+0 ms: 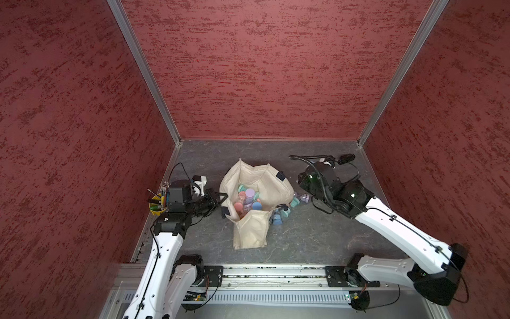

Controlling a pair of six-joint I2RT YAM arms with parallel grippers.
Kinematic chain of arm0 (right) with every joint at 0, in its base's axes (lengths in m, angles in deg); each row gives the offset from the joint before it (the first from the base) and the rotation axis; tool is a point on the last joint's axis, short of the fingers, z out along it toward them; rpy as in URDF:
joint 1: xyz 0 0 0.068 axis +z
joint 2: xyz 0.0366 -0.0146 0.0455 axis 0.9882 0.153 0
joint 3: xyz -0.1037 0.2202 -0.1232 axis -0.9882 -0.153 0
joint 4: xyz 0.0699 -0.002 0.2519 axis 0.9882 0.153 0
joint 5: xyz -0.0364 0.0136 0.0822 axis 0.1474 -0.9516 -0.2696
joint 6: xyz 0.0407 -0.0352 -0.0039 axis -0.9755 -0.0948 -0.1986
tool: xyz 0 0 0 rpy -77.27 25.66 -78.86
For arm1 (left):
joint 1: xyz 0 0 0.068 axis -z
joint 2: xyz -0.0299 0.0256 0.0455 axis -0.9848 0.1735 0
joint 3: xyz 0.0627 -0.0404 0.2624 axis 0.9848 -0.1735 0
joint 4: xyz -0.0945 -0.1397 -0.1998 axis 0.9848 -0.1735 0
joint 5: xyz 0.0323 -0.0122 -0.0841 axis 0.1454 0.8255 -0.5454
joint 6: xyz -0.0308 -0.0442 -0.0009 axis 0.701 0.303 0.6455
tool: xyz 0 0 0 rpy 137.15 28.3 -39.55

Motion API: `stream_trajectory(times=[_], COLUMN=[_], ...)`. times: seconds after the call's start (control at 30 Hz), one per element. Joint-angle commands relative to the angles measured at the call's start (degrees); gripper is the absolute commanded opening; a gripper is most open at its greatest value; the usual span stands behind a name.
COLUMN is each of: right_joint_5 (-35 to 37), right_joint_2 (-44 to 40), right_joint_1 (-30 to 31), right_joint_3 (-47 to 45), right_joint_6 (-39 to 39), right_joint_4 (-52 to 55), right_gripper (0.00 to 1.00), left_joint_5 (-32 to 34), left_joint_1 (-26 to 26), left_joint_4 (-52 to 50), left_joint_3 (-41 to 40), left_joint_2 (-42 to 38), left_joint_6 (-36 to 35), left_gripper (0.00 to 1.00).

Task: Put the hourglass into the canvas bag
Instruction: Pick up the hourglass from the center of the board, then place the hourglass in the canvas bag.

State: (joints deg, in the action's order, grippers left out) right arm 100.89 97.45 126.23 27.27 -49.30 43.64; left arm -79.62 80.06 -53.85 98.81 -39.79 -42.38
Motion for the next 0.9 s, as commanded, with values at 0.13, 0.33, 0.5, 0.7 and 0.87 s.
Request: stream_trajectory(times=[0.13, 0.33, 0.5, 0.7, 0.87], right_joint_5=[-1.0, -3.4, -5.4, -6.6, -8.7], right_joint_2=[4.7, 9.2, 13.2, 16.3, 17.7], right_joint_1=[4.1, 9.2, 11.5, 12.3, 12.3], right_joint_3=[7.6, 11.3, 14.9, 16.8, 17.6], right_joint_6=[11.1, 15.4, 17.3, 18.2, 19.1], right_joint_4=[-5.7, -9.1, -8.3, -7.8, -8.0], right_gripper=[0.0, 0.0, 0.0, 0.0, 0.0], left_joint_5=[0.2, 0.2, 0.2, 0.2, 0.2], left_joint_1=[0.0, 0.0, 0.0, 0.0, 0.1], left_joint_4=[0.2, 0.1, 0.6, 0.3, 0.0], left_joint_3=[1.0, 1.6, 1.2, 1.6, 2.1], left_joint_2=[-0.2, 0.2, 0.1, 0.3, 0.7], left_joint_6=[-0.3, -0.7, -0.5, -0.5, -0.6], left_gripper=[0.0, 0.0, 0.0, 0.0, 0.0])
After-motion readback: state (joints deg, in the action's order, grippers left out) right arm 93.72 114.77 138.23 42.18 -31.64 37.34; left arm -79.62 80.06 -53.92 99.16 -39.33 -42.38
